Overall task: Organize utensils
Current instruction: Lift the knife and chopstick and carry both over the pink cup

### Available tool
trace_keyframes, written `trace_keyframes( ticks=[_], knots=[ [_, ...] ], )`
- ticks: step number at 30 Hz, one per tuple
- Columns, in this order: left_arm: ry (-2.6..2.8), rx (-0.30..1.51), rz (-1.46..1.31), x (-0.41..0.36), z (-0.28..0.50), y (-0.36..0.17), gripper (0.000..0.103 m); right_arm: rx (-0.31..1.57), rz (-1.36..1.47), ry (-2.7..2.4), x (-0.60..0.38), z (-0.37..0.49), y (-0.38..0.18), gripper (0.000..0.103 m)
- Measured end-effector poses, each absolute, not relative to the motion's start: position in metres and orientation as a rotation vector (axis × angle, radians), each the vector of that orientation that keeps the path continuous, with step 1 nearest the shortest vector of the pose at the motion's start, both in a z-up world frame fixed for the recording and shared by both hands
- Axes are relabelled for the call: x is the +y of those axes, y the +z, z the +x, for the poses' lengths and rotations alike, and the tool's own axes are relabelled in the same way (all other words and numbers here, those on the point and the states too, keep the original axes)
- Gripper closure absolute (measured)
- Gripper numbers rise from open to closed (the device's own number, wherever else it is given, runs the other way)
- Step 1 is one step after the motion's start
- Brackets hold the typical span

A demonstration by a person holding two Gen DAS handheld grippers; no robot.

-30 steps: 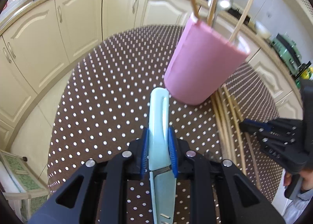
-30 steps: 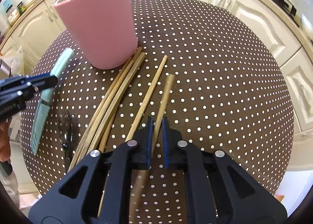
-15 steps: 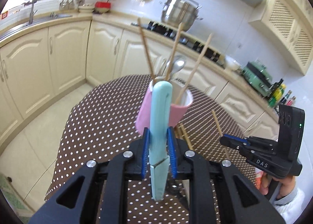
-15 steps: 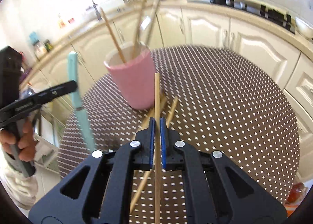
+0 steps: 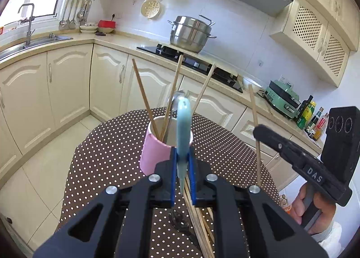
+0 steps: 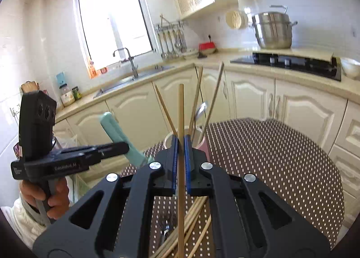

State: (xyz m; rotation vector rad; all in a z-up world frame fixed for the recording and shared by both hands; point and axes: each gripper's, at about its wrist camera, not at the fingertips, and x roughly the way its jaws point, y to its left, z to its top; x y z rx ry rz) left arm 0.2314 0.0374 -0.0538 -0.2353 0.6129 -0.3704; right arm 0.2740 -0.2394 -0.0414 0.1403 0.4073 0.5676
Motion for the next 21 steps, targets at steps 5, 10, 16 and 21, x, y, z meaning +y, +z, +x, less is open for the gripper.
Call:
trace_keyframes(
  ticks=[5, 10, 16, 21],
  knots=[
    [-0.381, 0.575, -0.228, 0.033, 0.229, -0.034, 0.094, 0.282, 0.17, 0.556, -0.232, 0.282, -0.016, 0.097],
    [-0.397, 0.521, -0.221, 0.032, 0.227, -0.012, 0.094, 0.208, 0.156, 0.563, -0.216, 0.294, -0.004, 0.097],
    [-0.368, 0.459, -0.211, 0.03, 0.238, 0.01, 0.094, 0.104, 0.192, 0.52, -0.211, 0.314, 0.0, 0.097],
    [-0.322, 0.416, -0.176, 0.025, 0.255, 0.019, 0.094, 0.041, 0.222, 0.487, -0.208, 0.333, 0.004, 0.097]
  ],
)
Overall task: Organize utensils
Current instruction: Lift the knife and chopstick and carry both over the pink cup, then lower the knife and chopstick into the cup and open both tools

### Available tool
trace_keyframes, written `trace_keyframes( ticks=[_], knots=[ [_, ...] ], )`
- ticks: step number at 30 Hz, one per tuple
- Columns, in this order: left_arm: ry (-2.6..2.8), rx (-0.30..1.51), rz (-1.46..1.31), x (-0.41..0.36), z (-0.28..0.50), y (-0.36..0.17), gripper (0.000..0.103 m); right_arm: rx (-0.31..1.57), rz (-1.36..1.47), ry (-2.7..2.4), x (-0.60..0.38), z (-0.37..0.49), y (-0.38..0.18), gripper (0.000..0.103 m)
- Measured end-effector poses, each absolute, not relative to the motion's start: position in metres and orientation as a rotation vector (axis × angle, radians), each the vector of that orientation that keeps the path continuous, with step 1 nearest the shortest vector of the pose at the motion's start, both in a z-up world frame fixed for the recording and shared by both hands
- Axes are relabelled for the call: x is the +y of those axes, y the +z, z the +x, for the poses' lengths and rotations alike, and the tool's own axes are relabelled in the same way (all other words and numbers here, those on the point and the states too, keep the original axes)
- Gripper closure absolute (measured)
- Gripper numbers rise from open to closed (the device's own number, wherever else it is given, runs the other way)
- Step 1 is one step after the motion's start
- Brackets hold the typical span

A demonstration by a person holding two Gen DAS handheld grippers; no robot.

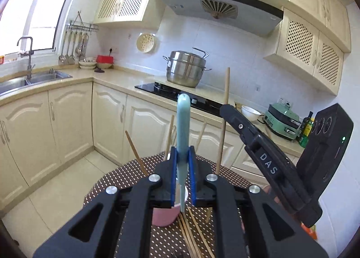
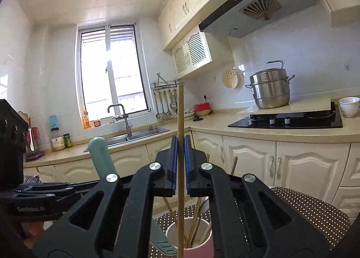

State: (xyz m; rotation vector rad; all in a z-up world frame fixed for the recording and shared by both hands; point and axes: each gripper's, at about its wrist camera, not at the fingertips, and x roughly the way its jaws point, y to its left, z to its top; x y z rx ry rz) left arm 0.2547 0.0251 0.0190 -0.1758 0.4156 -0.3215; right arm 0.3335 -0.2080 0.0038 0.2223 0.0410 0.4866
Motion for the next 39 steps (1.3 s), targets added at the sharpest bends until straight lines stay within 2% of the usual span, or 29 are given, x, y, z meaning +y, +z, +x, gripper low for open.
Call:
trace_keyframes(
  ticks=[9, 21, 23, 25, 29, 31, 39],
  knots=[
    [-0.273, 0.457, -0.133, 0.019, 0.295, 0.001, 0.094, -0.023, 0.223, 0.472, -0.196, 0.357, -0.006, 0.097],
    [-0.278, 0.533, -0.107, 0.02, 0.316, -0.03, 0.093, 0.019, 0.24, 0.463, -0.189, 0.376, -0.034, 0.097],
    [-0.274, 0.526, -0.111, 0.021, 0.314, -0.032, 0.088, 0.029, 0.236, 0.463, -0.189, 0.375, -0.037, 0.097],
    [-0.262, 0.516, -0.121, 0.022, 0.313, -0.032, 0.067, 0.04, 0.229, 0.463, -0.189, 0.374, -0.039, 0.097],
    [-0.244, 0.5, -0.124, 0.025, 0.308, -0.031, 0.065, 0.055, 0.224, 0.459, -0.191, 0.369, -0.041, 0.097],
    [-0.219, 0.488, -0.12, 0.027, 0.304, -0.031, 0.056, 0.058, 0.22, 0.455, -0.192, 0.364, -0.043, 0.097],
    [-0.119, 0.457, -0.087, 0.036, 0.293, -0.031, 0.051, 0.085, 0.207, 0.442, -0.195, 0.354, -0.046, 0.097]
  ],
)
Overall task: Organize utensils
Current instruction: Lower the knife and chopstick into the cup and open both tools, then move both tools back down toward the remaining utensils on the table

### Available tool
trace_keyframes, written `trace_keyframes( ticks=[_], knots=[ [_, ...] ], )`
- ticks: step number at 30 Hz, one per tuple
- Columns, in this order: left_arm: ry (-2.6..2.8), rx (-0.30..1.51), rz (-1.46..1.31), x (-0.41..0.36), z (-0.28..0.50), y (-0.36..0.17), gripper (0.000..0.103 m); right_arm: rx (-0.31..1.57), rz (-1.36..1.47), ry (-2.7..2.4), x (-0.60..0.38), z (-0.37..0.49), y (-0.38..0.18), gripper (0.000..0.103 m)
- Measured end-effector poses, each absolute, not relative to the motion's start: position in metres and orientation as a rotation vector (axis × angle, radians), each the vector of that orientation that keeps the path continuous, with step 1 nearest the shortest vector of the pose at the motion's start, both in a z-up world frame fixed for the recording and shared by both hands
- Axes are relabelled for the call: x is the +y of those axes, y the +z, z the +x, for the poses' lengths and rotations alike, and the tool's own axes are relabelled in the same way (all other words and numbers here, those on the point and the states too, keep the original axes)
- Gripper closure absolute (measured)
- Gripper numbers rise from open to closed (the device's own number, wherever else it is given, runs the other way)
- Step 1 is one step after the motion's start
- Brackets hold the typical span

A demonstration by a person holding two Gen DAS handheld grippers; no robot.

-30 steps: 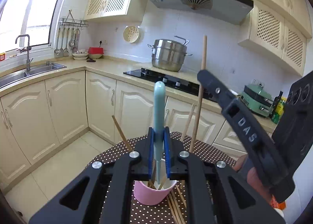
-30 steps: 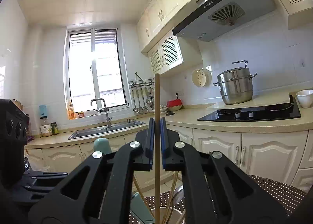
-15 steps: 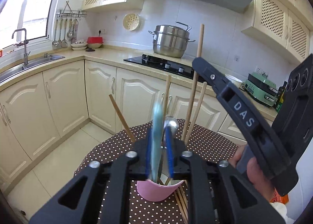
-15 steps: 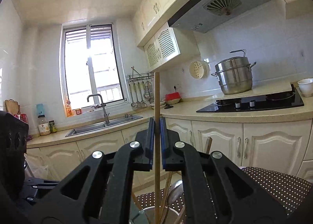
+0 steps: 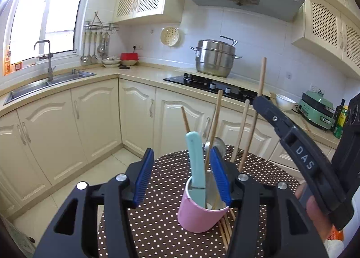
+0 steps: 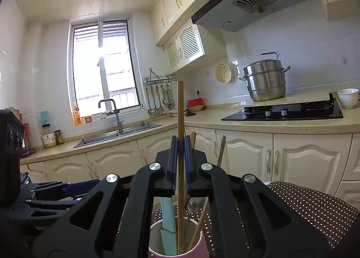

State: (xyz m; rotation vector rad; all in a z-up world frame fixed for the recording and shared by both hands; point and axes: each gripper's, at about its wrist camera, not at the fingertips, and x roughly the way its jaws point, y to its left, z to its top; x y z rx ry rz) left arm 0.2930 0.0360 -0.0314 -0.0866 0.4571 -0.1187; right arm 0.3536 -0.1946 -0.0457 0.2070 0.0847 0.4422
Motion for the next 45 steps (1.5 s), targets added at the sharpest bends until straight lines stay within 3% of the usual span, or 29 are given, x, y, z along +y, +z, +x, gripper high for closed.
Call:
trace_keyframes(
  ticks=[21, 30, 31, 34, 38, 45],
  knots=[
    [-0.001, 0.433, -0.028, 0.05, 0.267, -0.036, 0.03, 0.209, 0.184, 0.444, -0.192, 0.337, -0.07, 0.096],
    [0.016, 0.432, -0.035, 0.06, 0.257, -0.035, 0.029, 0.248, 0.177, 0.423, -0.194, 0.332, -0.074, 0.095],
    [0.017, 0.432, -0.034, 0.06, 0.255, -0.034, 0.028, 0.249, 0.177, 0.419, -0.195, 0.33, -0.074, 0.088],
    [0.02, 0.429, -0.034, 0.063, 0.252, -0.034, 0.028, 0.228, 0.19, 0.42, -0.199, 0.323, -0.073, 0.048],
    [0.023, 0.432, -0.044, 0.067, 0.245, -0.034, 0.028, 0.224, 0.18, 0.416, -0.199, 0.315, -0.07, 0.047],
    [0.012, 0.428, -0.053, 0.071, 0.229, -0.031, 0.028, 0.203, 0.176, 0.407, -0.203, 0.299, -0.063, 0.032]
  ],
)
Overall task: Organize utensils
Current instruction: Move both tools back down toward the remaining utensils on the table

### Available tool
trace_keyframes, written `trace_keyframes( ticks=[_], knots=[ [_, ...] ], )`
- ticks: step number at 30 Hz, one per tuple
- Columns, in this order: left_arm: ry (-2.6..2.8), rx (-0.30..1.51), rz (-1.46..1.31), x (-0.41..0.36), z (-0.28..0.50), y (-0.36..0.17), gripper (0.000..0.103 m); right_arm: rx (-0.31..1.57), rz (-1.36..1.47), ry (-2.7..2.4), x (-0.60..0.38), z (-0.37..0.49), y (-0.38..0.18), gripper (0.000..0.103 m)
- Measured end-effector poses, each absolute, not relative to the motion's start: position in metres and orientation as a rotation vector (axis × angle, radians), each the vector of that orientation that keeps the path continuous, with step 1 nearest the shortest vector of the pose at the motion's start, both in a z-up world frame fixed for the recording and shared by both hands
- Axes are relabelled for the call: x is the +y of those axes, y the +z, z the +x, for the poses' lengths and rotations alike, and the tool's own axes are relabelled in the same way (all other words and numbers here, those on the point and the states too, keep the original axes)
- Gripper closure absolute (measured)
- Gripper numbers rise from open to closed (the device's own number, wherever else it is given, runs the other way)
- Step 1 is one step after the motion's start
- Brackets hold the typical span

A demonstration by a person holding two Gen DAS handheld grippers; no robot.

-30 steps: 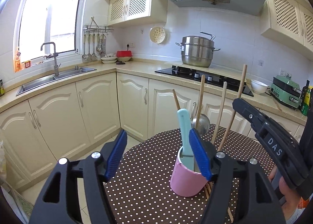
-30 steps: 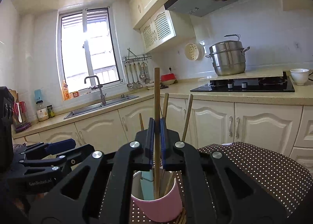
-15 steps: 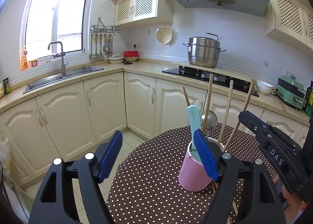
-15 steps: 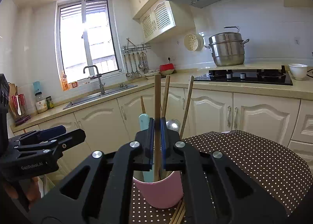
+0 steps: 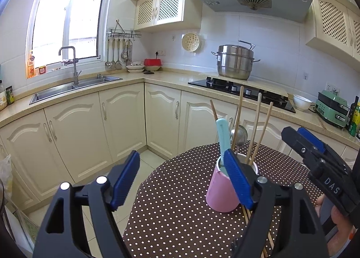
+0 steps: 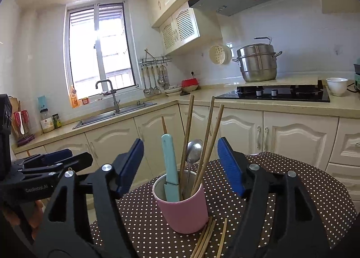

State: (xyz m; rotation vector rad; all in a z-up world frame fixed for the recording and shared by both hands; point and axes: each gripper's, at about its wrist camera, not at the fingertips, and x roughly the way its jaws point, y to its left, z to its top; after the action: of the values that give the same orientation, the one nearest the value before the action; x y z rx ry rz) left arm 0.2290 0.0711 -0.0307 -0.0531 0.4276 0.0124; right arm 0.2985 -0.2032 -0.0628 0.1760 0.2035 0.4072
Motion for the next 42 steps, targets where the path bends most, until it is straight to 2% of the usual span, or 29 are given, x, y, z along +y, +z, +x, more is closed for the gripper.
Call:
trace_keyframes(
  ticks=[11, 18, 27, 34, 42],
  knots=[
    [-0.027, 0.442, -0.058, 0.063, 0.203, -0.031, 0.027, 0.203, 0.171, 0.373, -0.221, 0.268, -0.059, 0.017],
    [-0.092, 0.533, -0.071, 0.053, 0.196, -0.049, 0.027, 0.247, 0.163, 0.328, -0.239, 0.253, -0.073, 0.015],
    [-0.172, 0.745, -0.127, 0.035, 0.2, -0.091, 0.027, 0.393, 0.153, 0.286, -0.259, 0.243, -0.113, 0.014],
    [-0.195, 0.828, -0.109, 0.017, 0.198, -0.119, 0.027, 0.501, 0.157, 0.268, -0.263, 0.241, -0.145, 0.014],
    [-0.217, 0.903, -0.13, 0.012, 0.199, -0.14, 0.027, 0.541, 0.109, 0.271, -0.254, 0.233, -0.158, 0.014]
  ],
)
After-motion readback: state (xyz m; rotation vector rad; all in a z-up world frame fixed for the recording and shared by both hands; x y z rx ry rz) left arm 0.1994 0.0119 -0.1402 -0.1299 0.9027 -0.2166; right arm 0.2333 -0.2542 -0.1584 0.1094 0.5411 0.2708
